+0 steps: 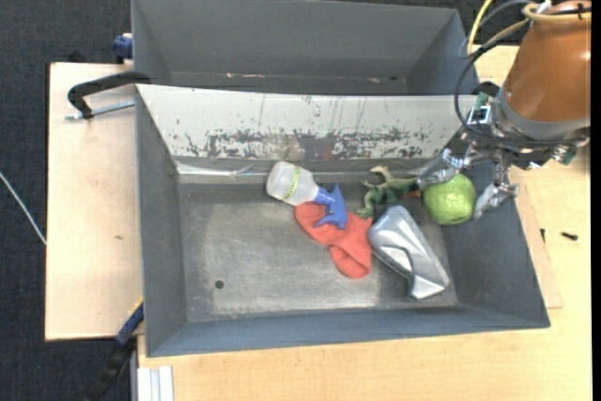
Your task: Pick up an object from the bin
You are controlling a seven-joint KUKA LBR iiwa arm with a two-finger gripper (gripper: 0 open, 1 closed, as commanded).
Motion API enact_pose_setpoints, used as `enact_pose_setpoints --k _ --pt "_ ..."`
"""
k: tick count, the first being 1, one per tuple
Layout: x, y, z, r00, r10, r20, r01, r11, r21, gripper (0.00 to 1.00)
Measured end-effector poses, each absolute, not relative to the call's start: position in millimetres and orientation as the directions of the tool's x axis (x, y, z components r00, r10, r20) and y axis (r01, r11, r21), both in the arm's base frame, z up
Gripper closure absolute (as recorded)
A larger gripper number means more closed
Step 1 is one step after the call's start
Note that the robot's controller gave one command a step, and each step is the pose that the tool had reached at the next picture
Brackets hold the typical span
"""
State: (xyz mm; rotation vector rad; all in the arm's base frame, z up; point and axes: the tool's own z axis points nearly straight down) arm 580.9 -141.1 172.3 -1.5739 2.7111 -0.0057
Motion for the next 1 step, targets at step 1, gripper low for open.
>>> enact_pose_setpoints --k 1 --pt "563.2 -138.7 198.4 -0.462 -0.887 -0.002 -0.887 0.462 0.007 1.0"
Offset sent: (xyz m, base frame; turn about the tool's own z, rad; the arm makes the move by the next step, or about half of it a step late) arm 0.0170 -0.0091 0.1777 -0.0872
